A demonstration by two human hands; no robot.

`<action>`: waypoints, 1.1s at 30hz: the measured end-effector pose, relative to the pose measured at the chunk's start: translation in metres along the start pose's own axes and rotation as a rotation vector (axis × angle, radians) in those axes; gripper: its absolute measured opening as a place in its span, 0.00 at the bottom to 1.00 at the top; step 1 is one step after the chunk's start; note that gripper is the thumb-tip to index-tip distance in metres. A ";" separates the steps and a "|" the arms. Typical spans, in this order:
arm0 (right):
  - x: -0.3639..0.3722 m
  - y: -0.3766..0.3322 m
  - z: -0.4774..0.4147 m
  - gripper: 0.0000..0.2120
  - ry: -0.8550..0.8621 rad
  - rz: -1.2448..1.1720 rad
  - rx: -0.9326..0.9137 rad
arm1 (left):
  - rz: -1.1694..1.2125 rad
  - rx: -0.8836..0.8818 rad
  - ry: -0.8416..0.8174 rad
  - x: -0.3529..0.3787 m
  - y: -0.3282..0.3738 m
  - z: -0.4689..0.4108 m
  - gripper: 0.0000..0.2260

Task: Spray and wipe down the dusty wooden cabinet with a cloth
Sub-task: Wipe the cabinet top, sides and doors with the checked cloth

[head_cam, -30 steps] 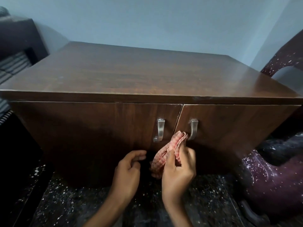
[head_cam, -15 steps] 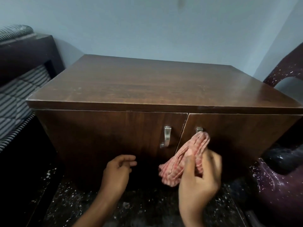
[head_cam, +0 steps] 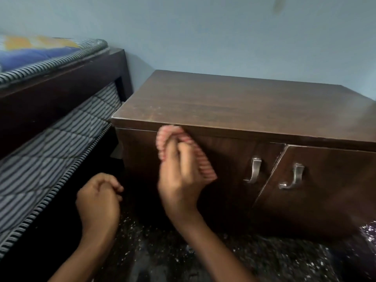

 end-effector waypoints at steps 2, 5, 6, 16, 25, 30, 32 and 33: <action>0.030 -0.024 0.011 0.15 -0.192 0.088 -0.155 | 0.027 0.052 0.108 -0.015 -0.001 -0.004 0.16; 0.074 -0.024 0.058 0.18 -0.479 0.212 -0.390 | 0.058 0.110 0.192 -0.024 -0.001 -0.007 0.17; 0.084 -0.016 0.077 0.17 -0.592 0.219 -0.455 | 0.064 0.126 0.207 -0.026 0.000 -0.007 0.17; 0.019 0.167 0.176 0.14 -0.973 0.345 -0.445 | 0.014 0.467 -0.274 0.043 0.021 0.029 0.16; -0.086 0.266 0.173 0.16 -0.725 0.648 0.009 | -0.136 0.308 -0.781 0.125 -0.002 0.057 0.23; -0.146 0.292 0.133 0.11 -0.187 0.380 0.740 | -0.158 0.310 -0.879 0.156 0.003 0.076 0.22; -0.158 0.292 0.109 0.14 -0.014 0.269 0.840 | -0.163 0.325 -0.918 0.168 0.007 0.085 0.22; -0.160 0.287 0.096 0.14 0.056 0.245 0.818 | -0.162 0.333 -0.924 0.171 0.010 0.088 0.21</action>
Point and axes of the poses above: each hand's wrist, its own z-axis away from the middle knuckle, its own x-axis out of the palm, y = z × x, the point moved 3 cm from there along -z, towards the middle knuckle, and after that the axes turned 14 degrees about -y, right-handed, at the moved point
